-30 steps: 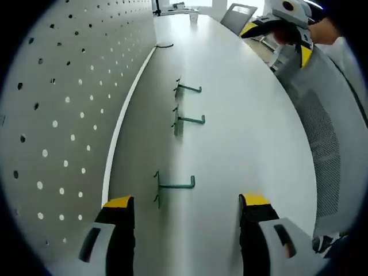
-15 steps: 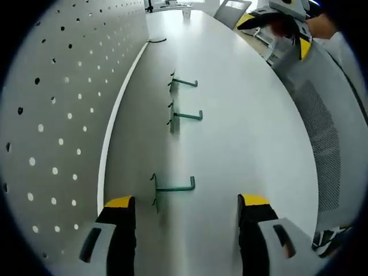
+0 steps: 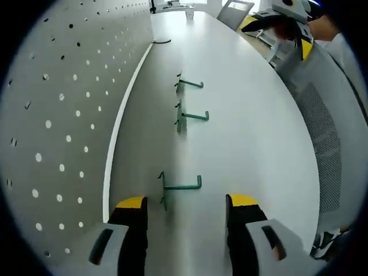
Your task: Insert the hook assembly into the mounting plate slot until the hook locks in place.
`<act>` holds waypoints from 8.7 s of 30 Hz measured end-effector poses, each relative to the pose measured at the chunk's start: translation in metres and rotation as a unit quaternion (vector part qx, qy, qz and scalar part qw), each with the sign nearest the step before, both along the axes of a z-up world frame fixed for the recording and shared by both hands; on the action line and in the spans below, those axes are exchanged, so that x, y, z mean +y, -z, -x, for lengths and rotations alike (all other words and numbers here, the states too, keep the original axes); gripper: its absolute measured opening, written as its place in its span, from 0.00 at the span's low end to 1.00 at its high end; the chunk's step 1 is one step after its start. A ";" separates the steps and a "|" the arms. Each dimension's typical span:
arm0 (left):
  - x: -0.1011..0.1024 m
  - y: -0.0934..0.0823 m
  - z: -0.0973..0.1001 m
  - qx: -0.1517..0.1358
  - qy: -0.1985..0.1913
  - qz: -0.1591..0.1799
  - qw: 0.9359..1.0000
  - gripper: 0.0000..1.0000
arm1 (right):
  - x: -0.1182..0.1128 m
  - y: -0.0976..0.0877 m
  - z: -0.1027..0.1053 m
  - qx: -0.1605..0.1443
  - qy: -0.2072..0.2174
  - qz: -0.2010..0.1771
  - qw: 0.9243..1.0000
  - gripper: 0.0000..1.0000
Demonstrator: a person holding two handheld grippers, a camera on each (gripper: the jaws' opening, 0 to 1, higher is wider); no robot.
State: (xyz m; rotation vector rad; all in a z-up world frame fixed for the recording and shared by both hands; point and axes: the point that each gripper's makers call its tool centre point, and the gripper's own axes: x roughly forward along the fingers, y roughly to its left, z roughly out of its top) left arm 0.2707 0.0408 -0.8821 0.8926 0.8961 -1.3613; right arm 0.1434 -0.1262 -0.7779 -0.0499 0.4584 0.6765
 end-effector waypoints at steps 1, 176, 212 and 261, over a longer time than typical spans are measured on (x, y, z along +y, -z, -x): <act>0.000 0.000 -0.001 0.000 -0.002 0.001 1.000 0.53 | 0.000 0.000 0.000 0.000 -0.001 0.001 1.000 0.64; -0.020 -0.222 0.063 -0.187 -0.299 0.468 0.810 0.02 | 0.010 -0.037 -0.003 -0.040 0.003 -0.038 0.998 0.63; -0.014 -0.232 0.065 -0.201 -0.320 0.479 0.792 0.02 | 0.036 -0.108 -0.006 -0.143 -0.032 -0.136 0.980 0.62; -0.016 -0.233 0.070 -0.206 -0.323 0.476 0.792 0.02 | 0.127 -0.149 -0.041 -0.154 -0.098 -0.198 0.963 0.58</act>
